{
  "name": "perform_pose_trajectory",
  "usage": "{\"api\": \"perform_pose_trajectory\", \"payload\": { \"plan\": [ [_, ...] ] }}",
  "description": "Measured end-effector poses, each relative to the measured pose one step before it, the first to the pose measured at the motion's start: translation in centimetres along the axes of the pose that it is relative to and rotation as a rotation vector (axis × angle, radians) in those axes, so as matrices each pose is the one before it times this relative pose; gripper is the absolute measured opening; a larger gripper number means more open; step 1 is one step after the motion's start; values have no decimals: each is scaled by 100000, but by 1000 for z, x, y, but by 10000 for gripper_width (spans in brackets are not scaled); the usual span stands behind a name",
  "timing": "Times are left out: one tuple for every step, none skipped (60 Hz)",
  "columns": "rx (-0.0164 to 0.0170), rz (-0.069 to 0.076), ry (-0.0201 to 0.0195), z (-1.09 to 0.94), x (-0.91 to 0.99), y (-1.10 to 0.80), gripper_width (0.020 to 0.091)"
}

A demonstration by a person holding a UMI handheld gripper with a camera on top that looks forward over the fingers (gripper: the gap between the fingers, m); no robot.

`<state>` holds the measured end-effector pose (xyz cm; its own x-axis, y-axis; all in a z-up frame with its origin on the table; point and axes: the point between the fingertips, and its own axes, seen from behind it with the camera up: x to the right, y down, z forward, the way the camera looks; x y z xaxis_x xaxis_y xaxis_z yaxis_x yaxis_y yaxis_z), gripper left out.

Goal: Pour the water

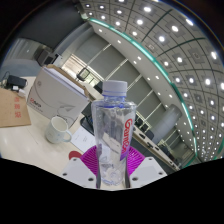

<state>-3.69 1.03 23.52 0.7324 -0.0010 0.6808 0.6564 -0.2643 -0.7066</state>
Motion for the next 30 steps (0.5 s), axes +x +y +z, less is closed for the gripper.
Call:
{"api": "perform_pose_trajectory", "payload": {
  "plan": [
    [647, -3464, 647, 742, 111, -425, 324],
    [604, -3560, 735, 739, 117, -418, 324],
    [587, -3546, 823, 755, 121, -387, 323],
    [599, -3546, 732, 768, 101, -369, 324],
    [541, -3501, 495, 943, -207, -287, 322],
    [333, -3734, 517, 750, 9, -287, 323],
    [577, -3321, 380, 679, 239, -217, 324],
    [462, -3370, 470, 714, -1, -319, 324],
    [507, -3489, 531, 720, -6, -288, 323],
    [509, -3738, 556, 689, 4, -288, 325],
    [557, -3988, 666, 750, -5, -238, 325],
    [550, -4172, 875, 711, 35, -209, 323],
    [415, -4156, 1067, 720, 52, -168, 324],
    [368, -3965, 1124, 974, -795, -376, 324],
    [618, -3862, 817, 424, 484, 4, 324],
    [584, -3956, 798, 640, -92, -248, 325],
    [754, -3769, 750, 606, -89, -240, 323],
    [613, -3694, 842, 579, -76, -189, 324],
    [245, -3893, 796, 571, -120, -132, 324],
    [95, -4032, 682, 565, -193, -105, 323],
    [381, -4051, 582, 642, -367, -223, 324],
    [438, -4018, 572, 459, -138, -208, 324],
    [355, -3941, 652, 303, -21, -65, 324],
    [211, -4030, 811, 412, -88, -150, 326],
    [397, -4008, 752, 335, -77, -190, 327],
    [670, -3853, 561, 332, -143, -266, 328],
    [718, -3635, 583, 299, -138, -215, 327],
    [529, -3427, 546, 296, -163, -181, 327],
    [278, -3188, 603, 282, -139, -174, 328],
    [361, -2868, 610, 245, -116, -153, 328]
  ]
}}
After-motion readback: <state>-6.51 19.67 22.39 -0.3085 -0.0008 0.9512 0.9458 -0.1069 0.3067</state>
